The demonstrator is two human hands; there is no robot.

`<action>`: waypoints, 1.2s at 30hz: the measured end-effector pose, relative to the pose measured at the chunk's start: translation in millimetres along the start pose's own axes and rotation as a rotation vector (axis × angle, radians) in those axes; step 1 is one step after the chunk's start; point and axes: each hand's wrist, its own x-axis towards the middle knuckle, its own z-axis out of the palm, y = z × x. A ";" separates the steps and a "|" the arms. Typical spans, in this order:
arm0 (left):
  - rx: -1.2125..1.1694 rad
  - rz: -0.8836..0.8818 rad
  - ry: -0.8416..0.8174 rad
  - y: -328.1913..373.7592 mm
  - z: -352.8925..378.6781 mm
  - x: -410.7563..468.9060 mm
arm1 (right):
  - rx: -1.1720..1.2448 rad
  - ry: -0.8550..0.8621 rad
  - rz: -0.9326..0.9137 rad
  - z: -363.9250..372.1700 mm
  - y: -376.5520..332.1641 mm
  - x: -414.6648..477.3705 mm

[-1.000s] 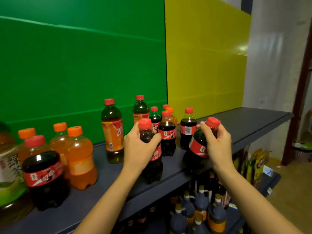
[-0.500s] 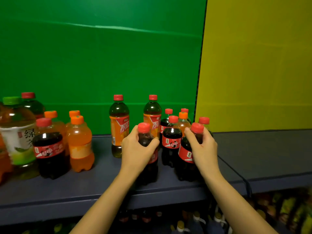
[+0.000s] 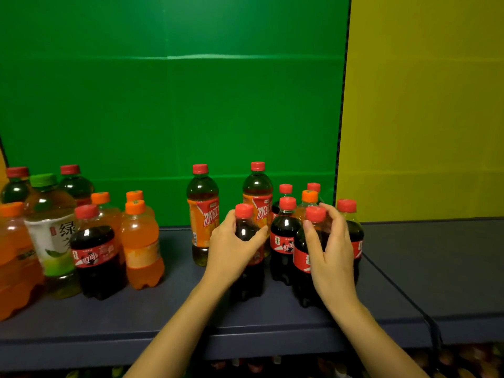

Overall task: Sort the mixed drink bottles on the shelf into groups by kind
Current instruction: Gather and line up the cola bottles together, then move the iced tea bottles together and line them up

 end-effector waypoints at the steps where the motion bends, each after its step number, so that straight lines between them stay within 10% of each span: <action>1: 0.018 0.015 -0.021 -1.0 -1.5 0.1 | -0.024 -0.009 -0.015 -0.9 -0.2 0.1; 6: 0.159 0.066 -0.155 -6.6 -20.6 3.0 | -0.130 -0.073 -0.132 -10.4 -16.2 15.4; 12: 0.332 0.161 0.276 -5.2 -52.8 42.0 | -0.041 -0.251 -0.100 -7.3 -69.9 98.1; 25: 0.047 -0.306 0.109 -47.9 -47.1 84.8 | -0.614 -1.016 0.196 69.4 -35.5 172.5; 36: 0.027 -0.396 0.083 -63.3 -52.7 91.6 | -0.775 -0.946 -0.016 89.0 -32.7 167.4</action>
